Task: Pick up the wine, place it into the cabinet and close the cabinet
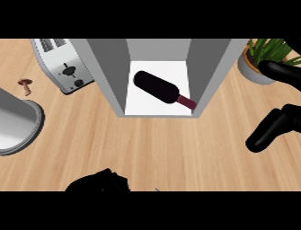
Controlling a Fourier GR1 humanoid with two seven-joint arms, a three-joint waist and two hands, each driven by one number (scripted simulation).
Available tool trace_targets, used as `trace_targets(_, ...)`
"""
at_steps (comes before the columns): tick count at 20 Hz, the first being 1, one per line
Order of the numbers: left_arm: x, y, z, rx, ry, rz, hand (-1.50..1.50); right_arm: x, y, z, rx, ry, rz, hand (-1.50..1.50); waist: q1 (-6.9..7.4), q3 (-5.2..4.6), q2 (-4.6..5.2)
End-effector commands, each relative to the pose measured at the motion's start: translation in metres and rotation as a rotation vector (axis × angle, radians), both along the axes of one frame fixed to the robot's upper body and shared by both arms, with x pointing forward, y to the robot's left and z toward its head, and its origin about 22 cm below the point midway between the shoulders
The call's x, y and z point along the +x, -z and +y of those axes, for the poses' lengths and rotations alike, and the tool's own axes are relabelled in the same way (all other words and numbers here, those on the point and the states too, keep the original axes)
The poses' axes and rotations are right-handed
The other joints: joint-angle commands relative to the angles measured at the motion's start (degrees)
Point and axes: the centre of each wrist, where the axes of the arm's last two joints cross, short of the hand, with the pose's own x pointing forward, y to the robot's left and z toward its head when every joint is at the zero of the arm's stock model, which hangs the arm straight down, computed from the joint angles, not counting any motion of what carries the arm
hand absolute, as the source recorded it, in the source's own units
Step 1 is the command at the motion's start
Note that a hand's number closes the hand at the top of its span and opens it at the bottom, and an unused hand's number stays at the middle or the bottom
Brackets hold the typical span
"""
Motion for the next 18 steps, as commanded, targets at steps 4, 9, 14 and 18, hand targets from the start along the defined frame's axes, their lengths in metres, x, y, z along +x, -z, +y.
trace_targets(4,-0.011,-0.01,0.044,-0.02,0.044,-0.01,1.5,-0.022,0.012,0.034,-0.009,-0.321,0.114,1.5,0.74,-0.47,-0.28)
trace_targets(9,-0.012,-0.014,0.097,-0.025,-0.015,-0.043,1.5,-0.028,0.013,0.062,-0.029,-0.353,0.127,1.5,0.88,-0.59,-0.36)
trace_targets(14,-0.004,-0.025,0.142,-0.014,-0.046,-0.072,1.5,-0.021,0.017,0.115,-0.128,-0.399,0.099,1.5,1.7,-0.62,-0.3)
trace_targets(18,-0.003,-0.026,0.181,0.003,-0.023,-0.067,1.5,-0.014,0.012,0.143,-0.135,-0.377,0.101,1.5,1.79,-0.59,-0.28)
